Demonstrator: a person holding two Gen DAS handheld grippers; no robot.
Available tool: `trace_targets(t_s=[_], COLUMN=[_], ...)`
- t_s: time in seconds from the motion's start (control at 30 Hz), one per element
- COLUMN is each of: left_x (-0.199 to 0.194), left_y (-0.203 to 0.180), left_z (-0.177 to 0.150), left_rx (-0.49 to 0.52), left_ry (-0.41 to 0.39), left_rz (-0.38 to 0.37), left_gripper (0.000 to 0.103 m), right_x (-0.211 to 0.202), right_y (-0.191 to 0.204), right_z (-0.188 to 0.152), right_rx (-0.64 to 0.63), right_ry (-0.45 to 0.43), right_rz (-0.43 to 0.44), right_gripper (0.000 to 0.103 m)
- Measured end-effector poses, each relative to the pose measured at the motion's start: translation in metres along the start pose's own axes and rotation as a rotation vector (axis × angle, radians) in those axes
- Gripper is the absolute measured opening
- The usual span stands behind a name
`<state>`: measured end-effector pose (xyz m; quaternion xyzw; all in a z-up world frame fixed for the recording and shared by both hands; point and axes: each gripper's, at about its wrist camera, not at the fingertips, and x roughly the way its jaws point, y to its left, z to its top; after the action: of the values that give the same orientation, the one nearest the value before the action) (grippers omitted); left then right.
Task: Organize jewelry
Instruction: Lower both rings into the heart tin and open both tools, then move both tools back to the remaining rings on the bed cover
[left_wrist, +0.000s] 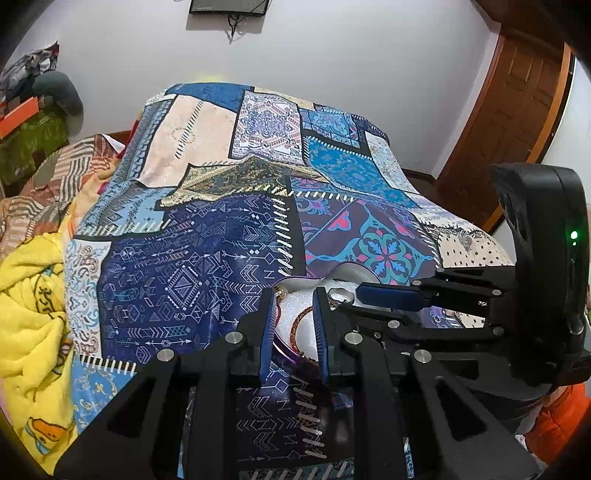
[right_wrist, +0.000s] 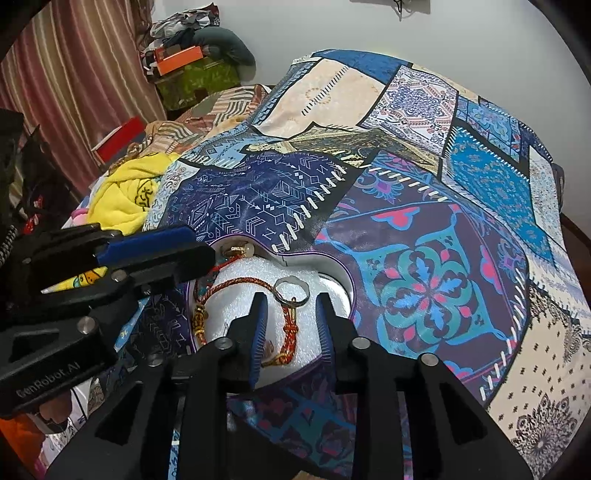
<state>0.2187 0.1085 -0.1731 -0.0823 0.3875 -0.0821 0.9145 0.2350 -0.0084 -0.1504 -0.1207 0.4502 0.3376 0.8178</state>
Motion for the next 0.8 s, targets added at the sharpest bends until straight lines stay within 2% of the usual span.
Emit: trace_targets(t_s=[0.4,0.8], left_x=[-0.039,-0.066], left_y=[-0.009,-0.055], left_z=[0.007,0.006], left_rx=[-0.002,0.052], left_ry=[-0.060,-0.080], left_rz=[0.042,0.050], left_gripper=[0.018,0.019], right_x=[-0.046,-0.095], right_y=[-0.004,-0.032], right_z=[-0.005,-0.025], right_rx=[0.009,0.066], right_ry=[-0.078,-0.150], right_rz=[-0.050,-0.102], right_gripper=[0.028,0.028])
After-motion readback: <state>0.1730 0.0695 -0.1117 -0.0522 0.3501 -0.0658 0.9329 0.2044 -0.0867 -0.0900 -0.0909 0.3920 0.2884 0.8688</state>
